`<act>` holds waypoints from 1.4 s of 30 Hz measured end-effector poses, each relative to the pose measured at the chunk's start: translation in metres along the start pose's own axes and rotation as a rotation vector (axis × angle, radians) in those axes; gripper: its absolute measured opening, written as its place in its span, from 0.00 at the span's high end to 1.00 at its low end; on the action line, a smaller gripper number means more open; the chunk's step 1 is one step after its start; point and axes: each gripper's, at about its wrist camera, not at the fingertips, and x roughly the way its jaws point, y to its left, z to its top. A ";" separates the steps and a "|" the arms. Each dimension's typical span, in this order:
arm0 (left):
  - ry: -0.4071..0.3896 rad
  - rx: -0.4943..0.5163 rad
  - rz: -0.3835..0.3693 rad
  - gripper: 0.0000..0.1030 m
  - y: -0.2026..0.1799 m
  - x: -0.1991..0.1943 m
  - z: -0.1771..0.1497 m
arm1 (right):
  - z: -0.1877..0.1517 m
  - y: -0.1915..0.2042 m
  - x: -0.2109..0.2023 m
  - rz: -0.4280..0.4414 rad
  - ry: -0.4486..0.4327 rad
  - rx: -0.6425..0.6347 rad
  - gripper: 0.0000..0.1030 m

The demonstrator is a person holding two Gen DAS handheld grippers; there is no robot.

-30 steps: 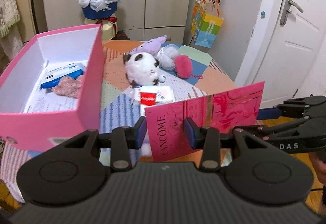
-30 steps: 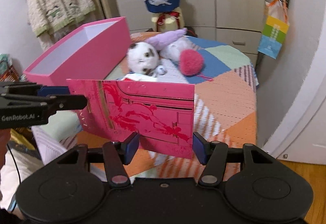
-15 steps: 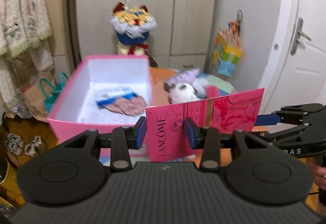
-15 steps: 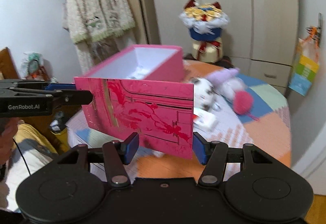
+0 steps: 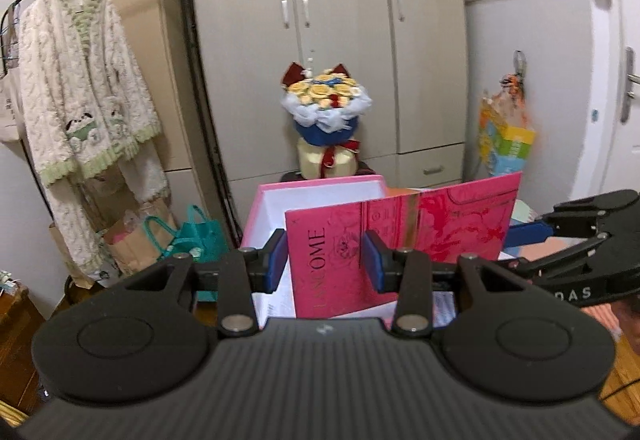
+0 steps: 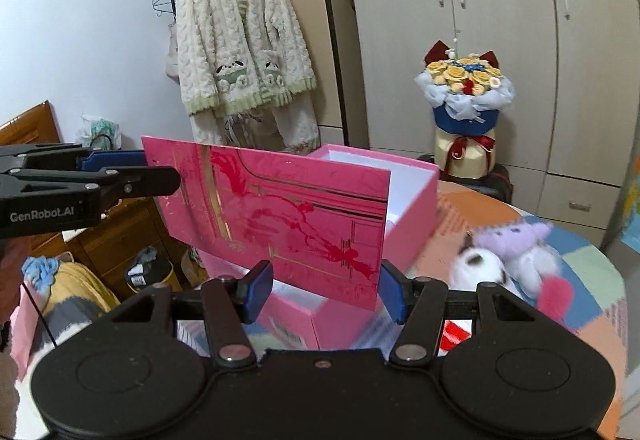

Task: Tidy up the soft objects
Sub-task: 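Carry the envelope over the pink shoebox and lower it inside, then open the left gripper and move it back toward the Colgate toothpaste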

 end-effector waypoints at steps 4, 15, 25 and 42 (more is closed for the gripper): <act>0.017 -0.004 0.032 0.61 0.020 0.031 0.006 | 0.016 -0.002 0.030 0.013 0.002 -0.033 0.39; 0.109 -0.098 0.025 0.61 0.059 0.100 -0.009 | 0.039 -0.029 0.118 0.075 0.096 -0.111 0.39; 0.211 -0.077 0.028 0.60 0.058 0.148 -0.027 | 0.037 -0.039 0.153 0.026 0.187 -0.170 0.39; 0.179 0.010 0.009 0.40 0.037 0.127 -0.020 | 0.038 -0.002 0.132 -0.031 0.168 -0.286 0.39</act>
